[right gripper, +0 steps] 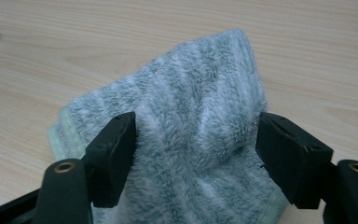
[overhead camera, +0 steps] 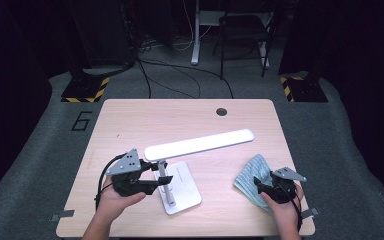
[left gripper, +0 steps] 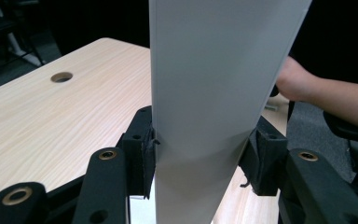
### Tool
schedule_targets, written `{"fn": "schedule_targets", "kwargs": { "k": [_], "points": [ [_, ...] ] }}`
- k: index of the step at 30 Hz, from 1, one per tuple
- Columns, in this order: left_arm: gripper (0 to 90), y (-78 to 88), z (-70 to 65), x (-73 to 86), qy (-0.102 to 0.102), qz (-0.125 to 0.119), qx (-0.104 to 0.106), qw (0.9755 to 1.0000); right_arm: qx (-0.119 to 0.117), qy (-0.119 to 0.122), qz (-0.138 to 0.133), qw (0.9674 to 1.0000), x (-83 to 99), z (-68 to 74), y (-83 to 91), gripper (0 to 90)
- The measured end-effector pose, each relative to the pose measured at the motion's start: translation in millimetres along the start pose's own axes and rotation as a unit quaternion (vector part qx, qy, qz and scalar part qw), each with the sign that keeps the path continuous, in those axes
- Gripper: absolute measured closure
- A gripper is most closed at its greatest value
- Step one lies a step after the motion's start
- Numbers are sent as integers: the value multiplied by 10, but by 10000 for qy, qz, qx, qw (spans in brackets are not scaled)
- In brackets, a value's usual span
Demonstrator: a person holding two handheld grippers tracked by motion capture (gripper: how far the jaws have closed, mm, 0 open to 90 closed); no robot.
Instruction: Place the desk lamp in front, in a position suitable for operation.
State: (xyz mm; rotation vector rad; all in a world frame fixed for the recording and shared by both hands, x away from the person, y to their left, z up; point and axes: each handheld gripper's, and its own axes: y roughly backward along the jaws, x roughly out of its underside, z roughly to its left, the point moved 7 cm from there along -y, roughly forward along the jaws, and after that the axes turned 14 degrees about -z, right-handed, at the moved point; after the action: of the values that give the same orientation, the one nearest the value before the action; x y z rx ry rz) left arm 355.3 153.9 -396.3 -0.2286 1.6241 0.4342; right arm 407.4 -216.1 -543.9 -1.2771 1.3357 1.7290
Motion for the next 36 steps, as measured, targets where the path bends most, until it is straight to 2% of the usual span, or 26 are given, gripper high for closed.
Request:
{"fn": "schedule_targets", "kwargs": {
  "k": [2, 5, 10, 13, 15, 18, 22, 23, 28, 29, 36],
  "points": [
    [520, -23, -24, -2, -13, 14, 107, 9999, 24, 11, -1, 10000, 10, -3, -8, 269],
    [519, -21, -30, -3, 0, 15, 112, 9999, -38, 39, 89, 9999, 55, 4, -43, 268],
    [518, 4, -21, -5, -5, 80, 15, 10000, -161, 143, 230, 9995, 115, 69, -81, 268],
    [517, 16, -10, -8, 19, 41, -2, 10000, -205, 212, 430, 9986, 172, 116, -103, 268],
    [515, 31, -4, -8, 21, 40, -13, 10000, -213, 253, 412, 9986, 181, 122, -120, 267],
    [516, 71, 17, -13, -2, 59, -139, 9999, -211, 277, 406, 9986, 193, 120, -127, 271],
    [514, 119, 42, -13, 34, 69, -243, 9997, -207, 218, 414, 9987, 205, 137, -124, 306],
    [513, 122, 49, -16, 43, 26, -275, 9996, -277, 355, 402, 9982, 207, 121, -131, 318],
    [487, 160, 62, -51, 53, -64, -314, 9995, -344, 355, 383, 9980, 202, 155, -124, 435],
    [474, 162, 57, -56, 133, -99, -326, 9993, -404, 381, 376, 9978, 200, 163, -120, 458],
    [438, 165, 76, -69, 171, -128, -440, 9988, -499, 368, 450, 9971, 189, 205, -115, 556]
  ]
}}
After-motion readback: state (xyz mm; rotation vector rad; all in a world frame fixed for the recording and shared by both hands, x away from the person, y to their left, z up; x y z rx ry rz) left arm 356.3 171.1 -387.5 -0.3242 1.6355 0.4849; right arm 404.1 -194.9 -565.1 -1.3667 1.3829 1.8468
